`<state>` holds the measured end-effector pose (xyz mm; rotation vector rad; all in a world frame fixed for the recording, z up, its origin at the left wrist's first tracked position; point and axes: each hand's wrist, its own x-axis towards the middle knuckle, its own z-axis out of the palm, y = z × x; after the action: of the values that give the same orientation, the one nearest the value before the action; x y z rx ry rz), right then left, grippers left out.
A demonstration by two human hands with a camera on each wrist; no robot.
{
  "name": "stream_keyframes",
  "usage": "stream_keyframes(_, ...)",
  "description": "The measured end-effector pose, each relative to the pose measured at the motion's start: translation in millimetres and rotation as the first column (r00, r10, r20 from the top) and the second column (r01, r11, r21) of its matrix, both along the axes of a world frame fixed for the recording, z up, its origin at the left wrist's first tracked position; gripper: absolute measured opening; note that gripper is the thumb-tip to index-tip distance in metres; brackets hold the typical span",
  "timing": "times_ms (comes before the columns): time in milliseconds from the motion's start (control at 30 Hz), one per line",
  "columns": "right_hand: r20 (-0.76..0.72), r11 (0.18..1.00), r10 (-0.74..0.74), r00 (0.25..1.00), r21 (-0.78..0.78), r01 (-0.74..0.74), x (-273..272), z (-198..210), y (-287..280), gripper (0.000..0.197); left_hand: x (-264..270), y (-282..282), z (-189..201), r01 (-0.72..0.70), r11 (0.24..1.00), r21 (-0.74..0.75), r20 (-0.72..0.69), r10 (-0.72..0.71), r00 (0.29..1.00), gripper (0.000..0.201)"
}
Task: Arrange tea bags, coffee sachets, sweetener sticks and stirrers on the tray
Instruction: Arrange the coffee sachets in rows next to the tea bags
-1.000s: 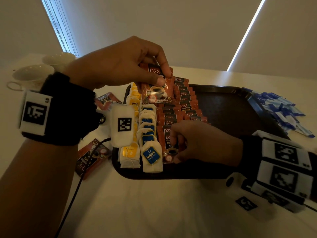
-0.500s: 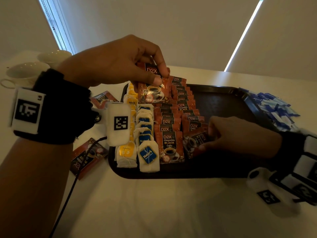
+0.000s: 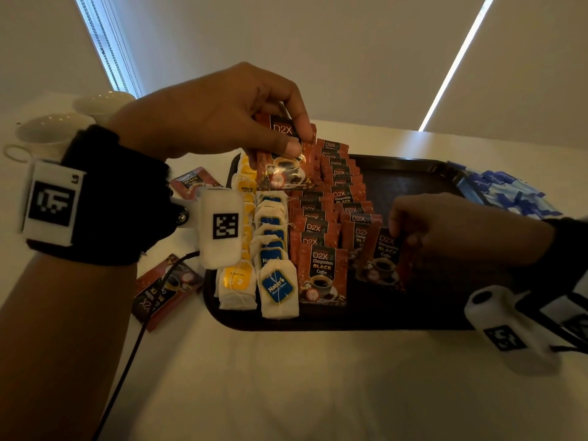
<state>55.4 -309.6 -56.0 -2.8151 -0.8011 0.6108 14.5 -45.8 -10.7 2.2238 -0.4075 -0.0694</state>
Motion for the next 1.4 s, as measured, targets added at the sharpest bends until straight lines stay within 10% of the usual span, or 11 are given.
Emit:
stream_keyframes(300,0.159,0.991,0.048,0.986,0.114,-0.067,0,-7,12,0.021,0,0,0,0.01,1.0,0.005,0.003,-0.01,1.0,0.024)
stream_keyframes(567,0.055,0.96,0.243,0.969,-0.155,-0.232,-16,-21,8,0.049,1,-1,0,0.012,1.0,0.011,-0.003,-0.012,1.0,0.022)
stream_keyframes(1400,0.018,0.989,0.147,0.989,-0.027,-0.147,7,-28,20,0.027,3,0,-2,0.02,1.0,0.019,-0.01,-0.02,1.0,0.026)
